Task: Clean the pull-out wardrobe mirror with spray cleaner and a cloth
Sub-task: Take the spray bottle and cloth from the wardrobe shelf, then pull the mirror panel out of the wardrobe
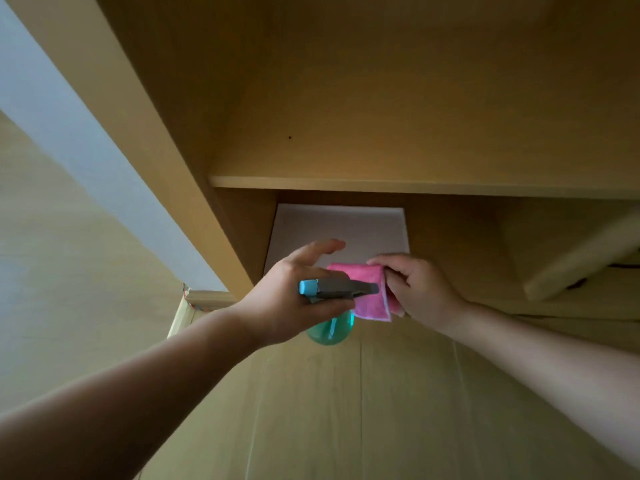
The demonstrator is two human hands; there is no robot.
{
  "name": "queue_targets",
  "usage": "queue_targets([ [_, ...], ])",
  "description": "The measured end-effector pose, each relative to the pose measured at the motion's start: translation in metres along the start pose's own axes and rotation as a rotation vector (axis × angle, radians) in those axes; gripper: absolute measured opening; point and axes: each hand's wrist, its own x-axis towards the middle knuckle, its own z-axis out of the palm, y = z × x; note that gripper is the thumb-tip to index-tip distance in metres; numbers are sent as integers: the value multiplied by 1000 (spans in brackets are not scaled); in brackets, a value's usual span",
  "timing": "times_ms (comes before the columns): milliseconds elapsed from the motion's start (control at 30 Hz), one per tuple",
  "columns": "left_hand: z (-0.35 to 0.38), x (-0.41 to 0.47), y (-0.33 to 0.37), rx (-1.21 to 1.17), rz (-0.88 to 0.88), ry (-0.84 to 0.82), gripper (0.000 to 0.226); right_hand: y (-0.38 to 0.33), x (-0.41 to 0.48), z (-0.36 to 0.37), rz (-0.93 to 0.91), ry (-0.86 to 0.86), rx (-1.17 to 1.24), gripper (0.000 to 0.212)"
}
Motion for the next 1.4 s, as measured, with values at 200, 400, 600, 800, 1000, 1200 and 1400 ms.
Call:
queue_targets([
  [200,1,11,45,-64,90,-67,53,-48,-42,-45,-87,121,246,31],
  [400,-31,28,111,-191,183,-111,51,-109,-51,-97,-124,193,360,27],
  [600,-90,41,205,-225,166,-47,33,-193,-47,-171,-115,327,431,26],
  [800,-184,47,325,-323,122,-43,33,-312,-46,-255,-62,399,325,20],
  [1000,-299,45,453,-280,100,-76,33,-453,-52,-333,-12,424,304,22],
  [1200,-415,51,572,-203,101,-103,22,-586,-44,-408,-1,460,265,17],
  [1400,-485,61,649,-181,192,-59,19,-670,-37,-464,-87,558,146,14],
])
